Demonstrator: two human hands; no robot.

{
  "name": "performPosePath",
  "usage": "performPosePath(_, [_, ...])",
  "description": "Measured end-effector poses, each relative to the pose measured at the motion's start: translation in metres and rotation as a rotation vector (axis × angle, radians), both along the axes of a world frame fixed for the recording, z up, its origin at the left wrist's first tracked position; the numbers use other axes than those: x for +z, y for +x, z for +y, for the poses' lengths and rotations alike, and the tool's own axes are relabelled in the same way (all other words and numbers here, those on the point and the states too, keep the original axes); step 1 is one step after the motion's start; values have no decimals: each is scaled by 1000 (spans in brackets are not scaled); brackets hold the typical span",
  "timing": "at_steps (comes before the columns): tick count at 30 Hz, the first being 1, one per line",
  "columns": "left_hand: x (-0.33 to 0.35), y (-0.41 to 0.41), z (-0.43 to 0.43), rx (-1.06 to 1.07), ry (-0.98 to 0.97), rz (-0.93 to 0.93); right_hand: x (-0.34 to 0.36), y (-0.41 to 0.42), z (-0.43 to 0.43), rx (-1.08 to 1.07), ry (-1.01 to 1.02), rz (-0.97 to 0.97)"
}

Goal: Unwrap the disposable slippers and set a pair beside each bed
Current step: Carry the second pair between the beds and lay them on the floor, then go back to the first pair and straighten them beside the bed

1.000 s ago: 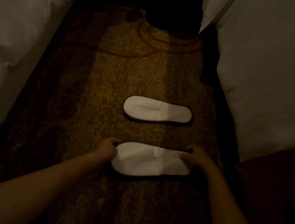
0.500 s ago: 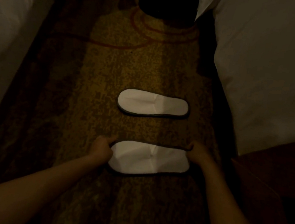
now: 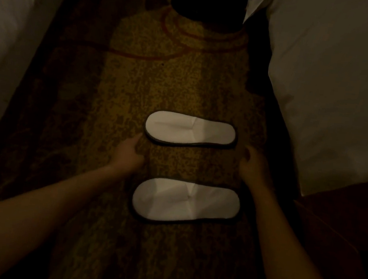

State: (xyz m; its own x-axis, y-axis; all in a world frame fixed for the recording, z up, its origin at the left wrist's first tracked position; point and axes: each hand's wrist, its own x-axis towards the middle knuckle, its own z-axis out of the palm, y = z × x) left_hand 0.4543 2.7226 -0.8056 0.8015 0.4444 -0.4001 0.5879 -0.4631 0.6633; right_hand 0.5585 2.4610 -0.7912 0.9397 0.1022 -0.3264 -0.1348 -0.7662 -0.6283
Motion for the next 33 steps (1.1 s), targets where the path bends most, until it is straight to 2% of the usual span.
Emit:
performPosePath(3, [7, 29, 9, -8, -94, -58, 0, 11, 18, 12, 81, -25])
performPosePath(7, [0, 48, 14, -25, -177, 8, -13, 21, 31, 4, 168, 60])
performPosePath(13, [-22, 57, 15, 56, -210, 40, -24, 26, 36, -24, 210, 74])
performPosePath(16, [-13, 53, 13, 61, -140, 23, -20, 23, 36, -35, 187, 80])
performPosePath(19, [27, 47, 9, -69, -52, 89, 9, 10, 41, -29, 86, 202])
performPosePath(23, [106, 34, -7, -457, 144, 464, 79, -23, 43, 124, -59, 354])
performPosePath(25, [152, 26, -18, -586, 199, 579, 124, -38, 39, 205, -175, 439])
performPosePath(27, [212, 23, -34, -633, 186, 624, 185, -48, 28, 273, -266, 529])
performPosePath(28, [221, 19, -39, -656, 180, 640, 193, -53, 28, 295, -291, 556])
performPosePath(33, [353, 22, -74, -806, 231, 674, 332, -64, 2, 270, -258, 569])
